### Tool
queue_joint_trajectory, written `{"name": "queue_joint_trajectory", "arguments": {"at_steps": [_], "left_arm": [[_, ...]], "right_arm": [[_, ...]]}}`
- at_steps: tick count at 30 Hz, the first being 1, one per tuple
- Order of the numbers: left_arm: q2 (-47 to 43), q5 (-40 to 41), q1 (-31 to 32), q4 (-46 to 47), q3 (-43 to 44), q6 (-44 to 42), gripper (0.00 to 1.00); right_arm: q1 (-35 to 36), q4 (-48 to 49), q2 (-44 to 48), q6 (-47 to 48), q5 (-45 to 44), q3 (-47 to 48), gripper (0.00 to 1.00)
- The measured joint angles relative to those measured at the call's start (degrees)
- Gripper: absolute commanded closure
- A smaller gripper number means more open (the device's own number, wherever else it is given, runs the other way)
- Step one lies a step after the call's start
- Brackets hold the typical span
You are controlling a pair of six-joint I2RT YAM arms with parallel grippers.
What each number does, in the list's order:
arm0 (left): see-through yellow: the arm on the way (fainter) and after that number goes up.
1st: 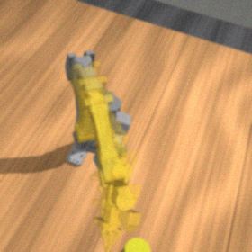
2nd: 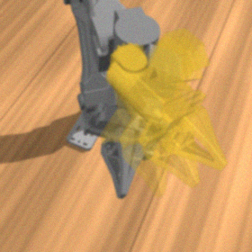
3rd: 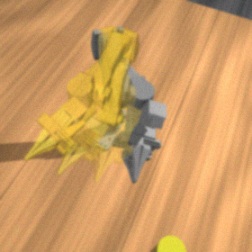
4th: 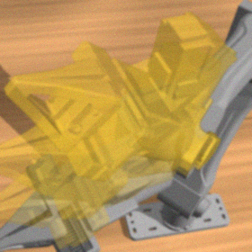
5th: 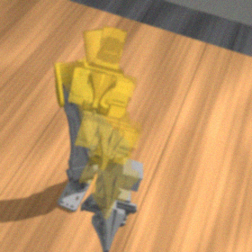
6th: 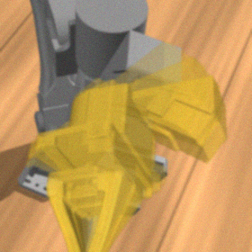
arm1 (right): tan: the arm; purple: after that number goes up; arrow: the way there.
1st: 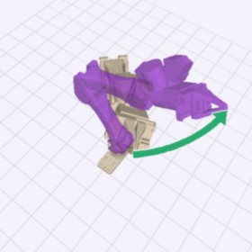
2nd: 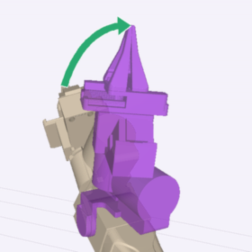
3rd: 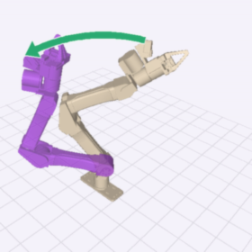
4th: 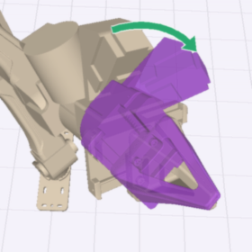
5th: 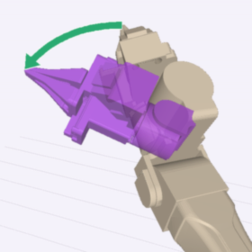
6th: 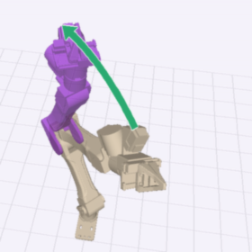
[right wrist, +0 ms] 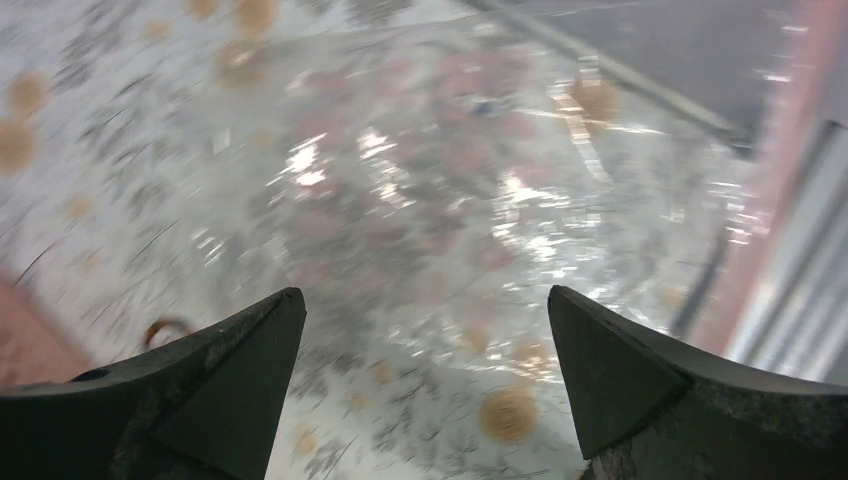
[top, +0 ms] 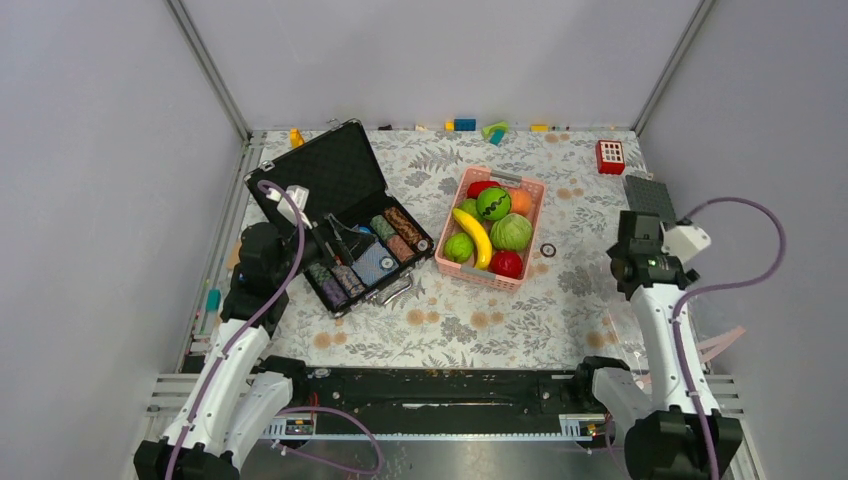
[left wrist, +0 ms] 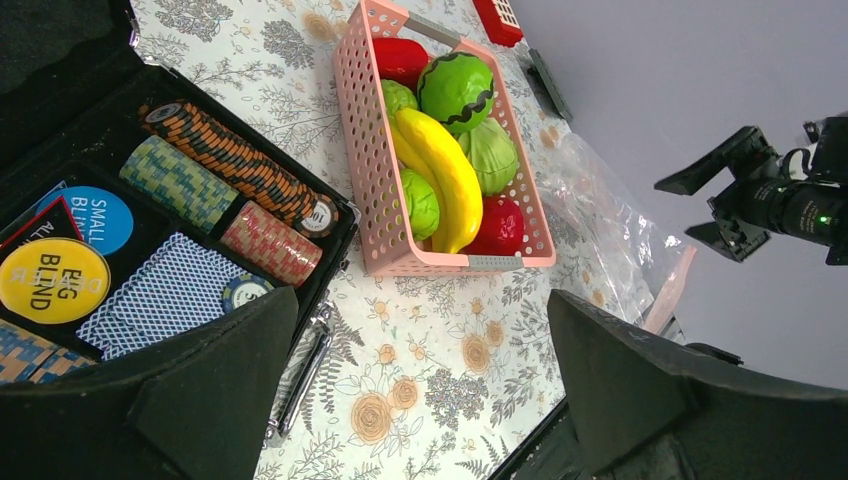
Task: Place the food in the zip-top bag and seal the zipper
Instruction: Pick up the zipper food storage bag at the center of the board.
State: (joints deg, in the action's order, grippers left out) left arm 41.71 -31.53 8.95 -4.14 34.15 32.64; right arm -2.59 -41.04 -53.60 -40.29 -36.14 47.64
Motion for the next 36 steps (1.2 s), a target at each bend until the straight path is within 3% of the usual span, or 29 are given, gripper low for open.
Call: {"name": "queue_joint_trajectory", "arguments": {"at_steps": [7, 14, 24, 27, 34, 36], "left_arm": [[0.0, -0.2, 0.0, -0.6, 1.9, -1.2, 0.01], [1.5, -1.6, 0.0, -0.5, 3.5, -2.1, 0.01], [3.0, -2.3, 0.0, -1.8, 4.8, -4.0, 0.01], [3.0, -2.3, 0.0, -2.5, 4.8, -4.4, 0.01], [2.3, -1.8, 0.0, -3.5, 4.8, -5.2, 0.01], [2.1, -1.7, 0.0, -3.5, 4.8, -5.2, 0.01]], "right_arm": [[-18.3, -4.3, 2.2, -4.4, -6.2, -3.8, 0.0], [-37.4, -3.8, 5.5, -6.6, -4.9, -10.2, 0.0], [-47.1, 9.3, 1.0, -9.5, 3.7, -18.9, 0.01], [-47.3, 15.0, -2.5, -9.2, 7.4, -20.1, 0.13], [-47.3, 28.0, -4.2, -5.5, 18.3, -23.0, 0.98], [-47.3, 30.2, -3.3, -4.5, 21.2, -23.8, 1.0]]}}
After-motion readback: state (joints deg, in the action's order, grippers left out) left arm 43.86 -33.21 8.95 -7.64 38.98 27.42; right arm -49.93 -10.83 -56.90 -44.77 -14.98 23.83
